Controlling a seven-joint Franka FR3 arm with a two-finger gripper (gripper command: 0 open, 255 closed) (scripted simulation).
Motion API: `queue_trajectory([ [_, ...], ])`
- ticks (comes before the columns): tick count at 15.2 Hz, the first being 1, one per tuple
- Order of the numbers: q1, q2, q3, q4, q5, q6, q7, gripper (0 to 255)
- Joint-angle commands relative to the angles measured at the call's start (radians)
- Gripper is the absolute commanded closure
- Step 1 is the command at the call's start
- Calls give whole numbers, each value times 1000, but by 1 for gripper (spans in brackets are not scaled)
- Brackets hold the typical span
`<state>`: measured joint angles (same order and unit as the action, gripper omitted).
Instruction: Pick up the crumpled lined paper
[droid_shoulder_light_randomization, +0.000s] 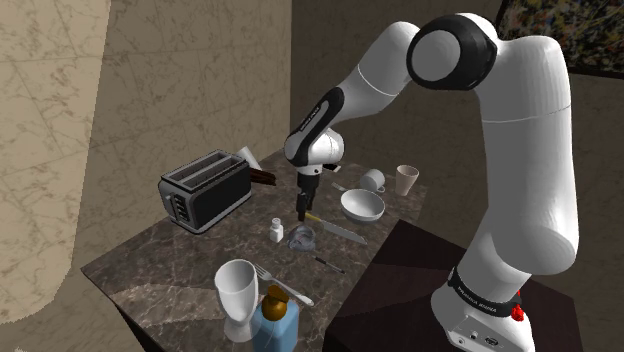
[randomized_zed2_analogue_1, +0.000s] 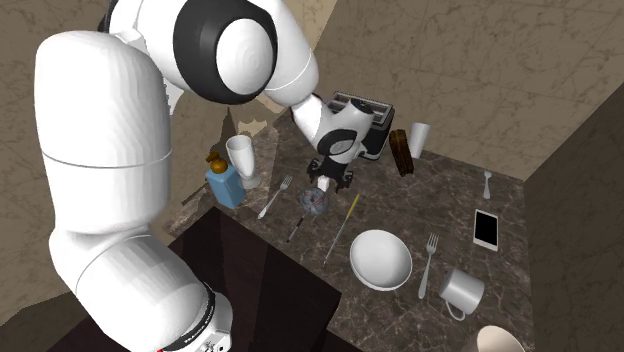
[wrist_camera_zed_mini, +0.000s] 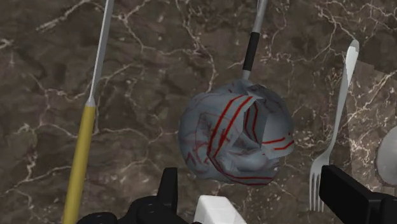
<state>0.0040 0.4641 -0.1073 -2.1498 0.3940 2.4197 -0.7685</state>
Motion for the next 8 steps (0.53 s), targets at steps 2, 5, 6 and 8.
queue_trajectory([
  [2,-8,44,9,15,15,26,-18,0],
  [5,-14,81,18,25,28,52,-32,0],
  [6,-17,101,22,31,34,66,-38,0],
  [8,-17,101,22,31,34,66,-38,0],
])
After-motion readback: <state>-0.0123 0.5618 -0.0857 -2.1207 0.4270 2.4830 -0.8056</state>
